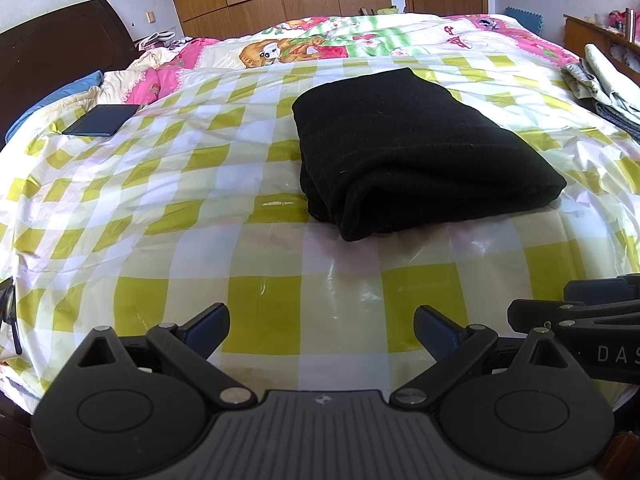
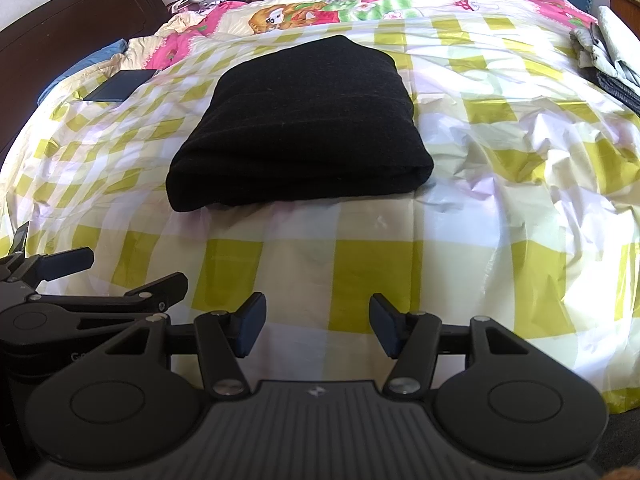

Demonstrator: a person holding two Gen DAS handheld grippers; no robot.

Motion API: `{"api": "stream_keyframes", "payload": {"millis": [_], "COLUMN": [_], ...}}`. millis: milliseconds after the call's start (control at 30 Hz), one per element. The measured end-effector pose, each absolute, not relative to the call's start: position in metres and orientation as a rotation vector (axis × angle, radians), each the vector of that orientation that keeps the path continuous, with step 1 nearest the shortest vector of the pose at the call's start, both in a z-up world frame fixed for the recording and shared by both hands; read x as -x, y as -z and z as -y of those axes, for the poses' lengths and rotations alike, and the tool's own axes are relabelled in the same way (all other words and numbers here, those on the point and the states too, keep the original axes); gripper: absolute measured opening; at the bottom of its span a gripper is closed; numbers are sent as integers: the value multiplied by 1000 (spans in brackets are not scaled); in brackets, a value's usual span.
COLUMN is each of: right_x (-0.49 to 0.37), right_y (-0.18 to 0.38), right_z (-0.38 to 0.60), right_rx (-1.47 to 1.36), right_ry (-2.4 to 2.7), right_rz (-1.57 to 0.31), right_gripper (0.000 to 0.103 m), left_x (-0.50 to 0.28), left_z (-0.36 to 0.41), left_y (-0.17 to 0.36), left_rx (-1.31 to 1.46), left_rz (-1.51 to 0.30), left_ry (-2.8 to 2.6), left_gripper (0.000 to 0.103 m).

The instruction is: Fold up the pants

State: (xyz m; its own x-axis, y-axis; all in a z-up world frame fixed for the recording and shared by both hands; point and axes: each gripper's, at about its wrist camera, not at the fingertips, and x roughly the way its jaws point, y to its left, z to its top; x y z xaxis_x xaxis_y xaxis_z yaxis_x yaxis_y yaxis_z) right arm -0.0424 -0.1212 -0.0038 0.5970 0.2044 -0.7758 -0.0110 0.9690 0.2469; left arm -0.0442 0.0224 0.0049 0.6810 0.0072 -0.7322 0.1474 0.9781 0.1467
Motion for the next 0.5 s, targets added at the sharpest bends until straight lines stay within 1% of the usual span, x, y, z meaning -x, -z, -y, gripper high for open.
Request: {"api": "stream_keyframes", "payload": {"millis": [500], "right_x": [42], "right_y": [4], "right_z": [122], "right_rx": [-224], "right_ry": [-134], "right_rz": [-926], "right_gripper": [59], "left_x": [44], "left_z": [-24], "left_y": [-5], "left_rx": [-182], "left_rz": [-826], "left_ry": [92], "left_gripper": [103]}}
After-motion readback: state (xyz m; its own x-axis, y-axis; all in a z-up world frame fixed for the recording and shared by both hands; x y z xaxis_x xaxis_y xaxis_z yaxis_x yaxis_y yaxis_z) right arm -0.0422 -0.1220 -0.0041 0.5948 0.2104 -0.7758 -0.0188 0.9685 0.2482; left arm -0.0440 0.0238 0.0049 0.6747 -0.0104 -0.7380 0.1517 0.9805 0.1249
